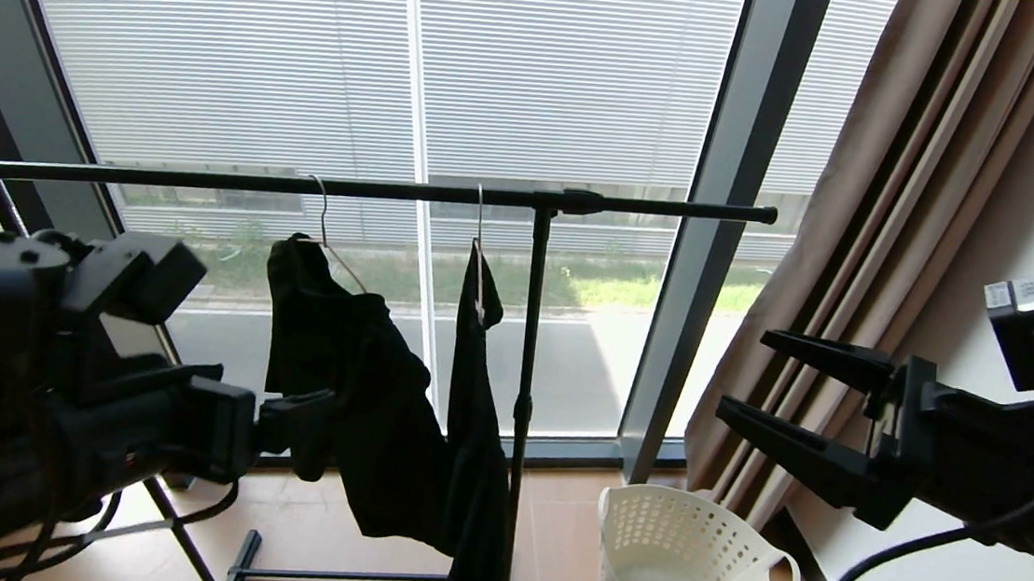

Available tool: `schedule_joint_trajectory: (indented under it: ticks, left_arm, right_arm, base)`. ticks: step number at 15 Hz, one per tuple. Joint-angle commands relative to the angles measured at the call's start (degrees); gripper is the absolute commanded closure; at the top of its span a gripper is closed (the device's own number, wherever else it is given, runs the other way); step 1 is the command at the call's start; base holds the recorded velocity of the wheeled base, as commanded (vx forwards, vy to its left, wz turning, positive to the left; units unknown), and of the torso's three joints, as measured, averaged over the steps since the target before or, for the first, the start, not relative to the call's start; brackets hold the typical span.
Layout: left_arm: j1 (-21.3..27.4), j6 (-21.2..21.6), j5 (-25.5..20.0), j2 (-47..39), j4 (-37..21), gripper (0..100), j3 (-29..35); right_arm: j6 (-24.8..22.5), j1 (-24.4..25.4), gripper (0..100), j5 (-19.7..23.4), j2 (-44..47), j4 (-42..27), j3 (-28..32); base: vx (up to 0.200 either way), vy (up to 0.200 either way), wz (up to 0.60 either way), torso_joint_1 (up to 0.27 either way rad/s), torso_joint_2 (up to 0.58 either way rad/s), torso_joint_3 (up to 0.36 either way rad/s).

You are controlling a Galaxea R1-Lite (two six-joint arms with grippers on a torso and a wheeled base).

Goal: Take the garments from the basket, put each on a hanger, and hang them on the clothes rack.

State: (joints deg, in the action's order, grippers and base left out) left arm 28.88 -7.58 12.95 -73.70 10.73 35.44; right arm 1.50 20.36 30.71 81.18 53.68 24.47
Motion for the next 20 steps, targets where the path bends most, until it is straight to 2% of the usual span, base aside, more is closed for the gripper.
schedule_joint_trajectory:
  ticks: [1, 3, 6, 8, 11, 13, 15, 17, 18, 20]
  left_arm:
    - [0.0, 0.3, -0.1, 10.3, 0.1, 0, -8.3]
    - [1.4, 1.1, -0.7, 14.7, 0.2, 0, -15.5]
    - [2.6, 1.2, -0.8, 19.0, 1.2, 0, -21.6]
    - [2.6, 1.1, -0.8, 22.9, 1.8, 0, -27.5]
    - [2.6, 1.0, -1.6, 28.5, 1.7, 0, -33.5]
    - [2.5, 0.9, -3.1, 30.8, 1.5, 0, -35.4]
    - [2.4, 0.7, -4.0, 33.0, -1.1, 0, -35.4]
    - [2.4, 0.8, -4.1, 35.1, -4.4, 0, -35.4]
    - [2.4, 0.6, -4.3, 38.4, -8.1, 0, -35.4]
    - [2.1, 0.2, -4.7, 39.8, -8.2, 0, -35.4]
  right_arm:
    - [-1.8, 0.0, 0, -2.6, -12.2, -8.6, -3.1]
    - [-4.0, 0.0, 0, -3.5, -18.7, -14.6, -6.5]
    - [-5.6, 0.1, 0, -3.6, -25.5, -21.6, -10.2]
    - [-5.7, 0.1, 0, -3.6, -30.3, -28.6, -12.9]
    - [-6.0, 0.1, 0, -3.7, -33.0, -30.6, -17.3]
    - [-6.0, 0.0, 0, -3.9, -33.3, -30.6, -19.7]
    - [-6.0, 0.0, 0, -4.5, -33.5, -30.6, -21.6]
    - [-6.0, 0.0, 0, -5.9, -34.2, -30.6, -22.8]
    - [-6.0, 0.0, 0, -6.8, -35.2, -30.6, -24.0]
    - [-6.1, 0.0, 0, -7.9, -36.6, -32.0, -24.5]
  base:
    - [0.0, 0.0, 0.0, 0.0, 0.0, 0.0]
    - [0.0, 0.0, 0.0, 0.0, 0.0, 0.0]
    - [0.0, 0.0, 0.0, 0.0, 0.0, 0.0]
    - [0.0, 0.0, 0.0, 0.0, 0.0, 0.0]
    - [0.0, 0.0, 0.0, 0.0, 0.0, 0.0]
    - [0.0, 0.0, 0.0, 0.0, 0.0, 0.0]
    - [0.0, 0.0, 0.0, 0.0, 0.0, 0.0]
    - [0.0, 0.0, 0.0, 0.0, 0.0, 0.0]
    - [0.0, 0.0, 0.0, 0.0, 0.0, 0.0]
    - [0.0, 0.0, 0.0, 0.0, 0.0, 0.0]
